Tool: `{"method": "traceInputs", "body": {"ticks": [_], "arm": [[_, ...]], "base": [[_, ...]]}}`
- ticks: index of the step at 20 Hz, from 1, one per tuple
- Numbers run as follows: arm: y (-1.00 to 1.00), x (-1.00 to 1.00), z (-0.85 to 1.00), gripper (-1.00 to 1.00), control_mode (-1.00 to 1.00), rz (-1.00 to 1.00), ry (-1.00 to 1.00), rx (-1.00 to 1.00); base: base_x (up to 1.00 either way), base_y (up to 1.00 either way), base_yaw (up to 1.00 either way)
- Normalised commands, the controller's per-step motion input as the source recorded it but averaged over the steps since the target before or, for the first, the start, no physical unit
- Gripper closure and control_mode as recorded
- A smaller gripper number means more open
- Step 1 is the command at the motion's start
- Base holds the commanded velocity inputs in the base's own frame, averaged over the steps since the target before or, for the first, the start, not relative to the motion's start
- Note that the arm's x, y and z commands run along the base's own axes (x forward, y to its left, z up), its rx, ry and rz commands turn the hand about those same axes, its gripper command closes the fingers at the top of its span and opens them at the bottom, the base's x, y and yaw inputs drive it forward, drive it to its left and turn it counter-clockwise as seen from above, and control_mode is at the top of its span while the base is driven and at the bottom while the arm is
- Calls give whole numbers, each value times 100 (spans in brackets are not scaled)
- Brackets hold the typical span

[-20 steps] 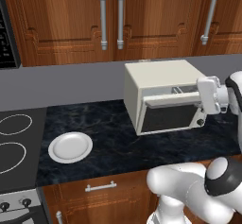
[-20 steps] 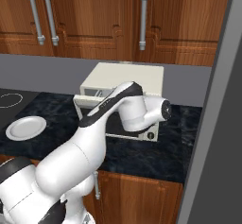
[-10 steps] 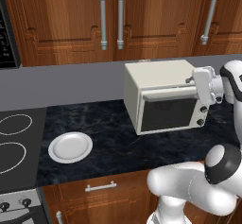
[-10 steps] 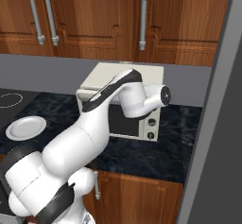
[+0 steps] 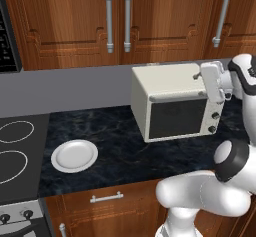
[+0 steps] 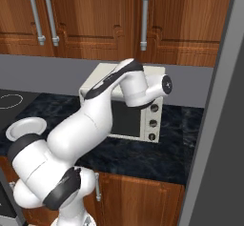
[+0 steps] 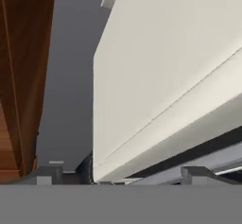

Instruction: Pick up the bagel from the plate, place it on the toaster oven rack, close the door, and set the timer.

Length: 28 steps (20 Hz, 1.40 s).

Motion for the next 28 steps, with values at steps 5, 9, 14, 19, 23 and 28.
{"method": "traceInputs", "body": {"ticks": [5,9,14,19,23,28], "arm": [[0,28,5,-100,-100,0,1,0],[0,21,1,-100,-100,0,0,0],[0,-1,32,-100,-100,0,0,0],[0,-12,94,-100,-100,0,-10,0],[-3,-27,63,-100,-100,0,-6,0],[-16,-55,6,-100,-100,0,0,-2]], "base": [[0,0,0],[0,0,0],[0,0,0],[0,0,0],[0,0,0],[0,0,0]]}}
